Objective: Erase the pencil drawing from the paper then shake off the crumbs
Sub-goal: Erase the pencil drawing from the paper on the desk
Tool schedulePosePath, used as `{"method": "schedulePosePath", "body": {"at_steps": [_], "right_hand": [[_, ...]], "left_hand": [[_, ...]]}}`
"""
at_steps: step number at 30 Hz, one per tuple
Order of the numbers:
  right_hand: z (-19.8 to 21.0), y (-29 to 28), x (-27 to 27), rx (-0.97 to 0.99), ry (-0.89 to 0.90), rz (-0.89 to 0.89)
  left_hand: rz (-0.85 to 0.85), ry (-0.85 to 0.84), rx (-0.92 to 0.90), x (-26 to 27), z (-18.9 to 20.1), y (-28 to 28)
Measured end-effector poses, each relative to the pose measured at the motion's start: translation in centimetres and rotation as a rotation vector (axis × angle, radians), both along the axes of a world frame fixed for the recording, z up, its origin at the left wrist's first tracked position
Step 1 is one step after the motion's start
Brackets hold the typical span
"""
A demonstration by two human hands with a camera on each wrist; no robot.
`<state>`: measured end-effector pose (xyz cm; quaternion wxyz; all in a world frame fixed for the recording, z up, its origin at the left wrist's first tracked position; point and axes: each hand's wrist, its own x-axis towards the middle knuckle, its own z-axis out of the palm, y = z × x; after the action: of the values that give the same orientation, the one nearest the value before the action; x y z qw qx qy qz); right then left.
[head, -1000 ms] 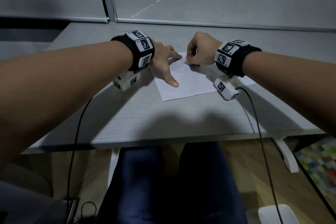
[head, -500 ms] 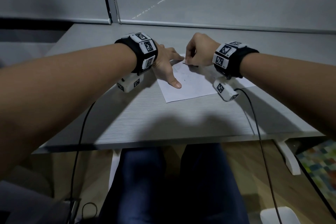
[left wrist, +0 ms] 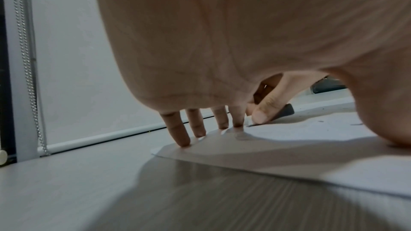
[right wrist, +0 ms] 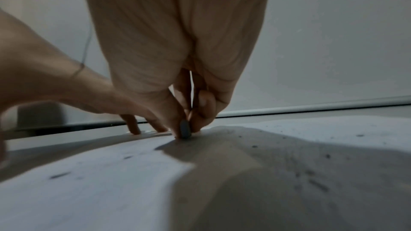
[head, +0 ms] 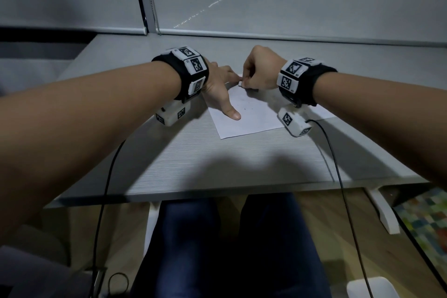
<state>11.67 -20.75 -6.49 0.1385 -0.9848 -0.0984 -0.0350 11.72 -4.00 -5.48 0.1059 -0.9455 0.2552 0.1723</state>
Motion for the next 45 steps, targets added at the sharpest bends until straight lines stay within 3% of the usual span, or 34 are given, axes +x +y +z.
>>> {"method": "schedulePosePath", "body": {"at_steps": [8, 15, 23, 29, 36, 41, 45], "right_hand": [[-0.6, 1.8, -2.5, 0.052, 0.074, 0.213], [0.4, -1.8, -1.3, -0.035, 0.034, 0.012], [-0.4, -0.8, -3.2, -0.004, 0.058, 0.245], [0.3, -2.5, -1.6, -0.026, 0.023, 0.091], [-0.5, -1.9, -3.5, -0.009, 0.058, 0.245], [-0.2, -3.1, -1.8, -0.031, 0.023, 0.126], [-0.7, -2.7, -3.2, -0.017, 0.018, 0.163]], "left_hand": [[0.014, 0.004, -0.050, -0.6, 0.5, -0.1], [0.007, 0.030, -0.006, -0.4, 0.5, 0.0], [0.029, 0.027, 0.002, -0.1, 0.4, -0.5], [0.035, 0.044, -0.019, -0.2, 0.3, -0.5], [0.033, 0.036, 0.030, 0.0, 0.4, -0.8], [0.031, 0.039, 0.002, 0.0, 0.5, -0.9], [0.029, 0.041, 0.005, 0.2, 0.5, -0.8]]}}
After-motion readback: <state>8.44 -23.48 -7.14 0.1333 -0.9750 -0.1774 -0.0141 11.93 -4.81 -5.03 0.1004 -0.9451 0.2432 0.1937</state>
